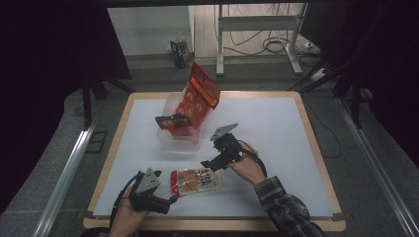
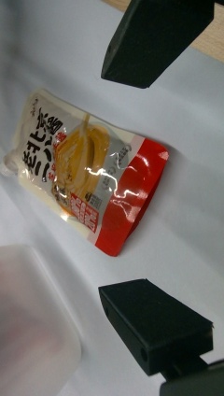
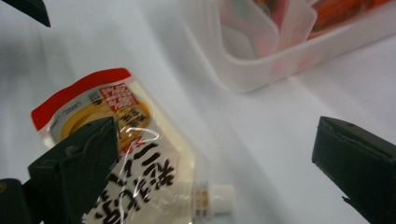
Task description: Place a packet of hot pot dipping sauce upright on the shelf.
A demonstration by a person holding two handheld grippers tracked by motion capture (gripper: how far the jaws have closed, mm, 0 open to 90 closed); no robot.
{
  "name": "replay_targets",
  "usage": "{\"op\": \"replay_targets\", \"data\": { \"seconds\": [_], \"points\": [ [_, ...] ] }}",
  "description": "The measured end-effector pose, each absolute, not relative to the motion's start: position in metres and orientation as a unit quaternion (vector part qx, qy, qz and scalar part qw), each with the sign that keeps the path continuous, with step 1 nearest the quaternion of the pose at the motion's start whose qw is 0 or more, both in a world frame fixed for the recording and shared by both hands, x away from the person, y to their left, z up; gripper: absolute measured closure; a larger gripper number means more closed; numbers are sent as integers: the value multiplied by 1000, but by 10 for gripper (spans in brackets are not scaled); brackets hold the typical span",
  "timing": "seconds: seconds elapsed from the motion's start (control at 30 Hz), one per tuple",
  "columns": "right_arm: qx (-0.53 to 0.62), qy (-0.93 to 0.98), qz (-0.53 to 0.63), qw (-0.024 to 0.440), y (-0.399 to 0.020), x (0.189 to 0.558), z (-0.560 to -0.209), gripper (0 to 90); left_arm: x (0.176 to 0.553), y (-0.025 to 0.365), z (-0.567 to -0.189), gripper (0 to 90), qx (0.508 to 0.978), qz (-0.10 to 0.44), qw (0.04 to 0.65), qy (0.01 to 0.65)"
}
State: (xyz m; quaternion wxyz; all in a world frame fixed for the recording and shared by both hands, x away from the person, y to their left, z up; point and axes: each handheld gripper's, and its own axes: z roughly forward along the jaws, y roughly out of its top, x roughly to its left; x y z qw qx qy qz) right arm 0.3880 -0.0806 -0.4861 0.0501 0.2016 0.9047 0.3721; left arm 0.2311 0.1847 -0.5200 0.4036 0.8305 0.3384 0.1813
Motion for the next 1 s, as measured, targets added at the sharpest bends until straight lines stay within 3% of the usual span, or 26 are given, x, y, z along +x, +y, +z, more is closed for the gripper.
{"op": "replay_targets", "data": {
  "seconds": [0.43, 0.57, 1.0],
  "points": [
    [195, 903, 379, 56, -98, 362, -489, 0, 232, 184, -516, 51, 831, 174, 405, 339],
    [195, 898, 390, 54, -105, 352, -488, 0, 235, 187, -513, 182, 821, 168, 429, 337],
    [238, 898, 370, 29, -113, 338, -497, 0, 261, 181, -520, 788, 826, 135, 437, 329]
  ]
}}
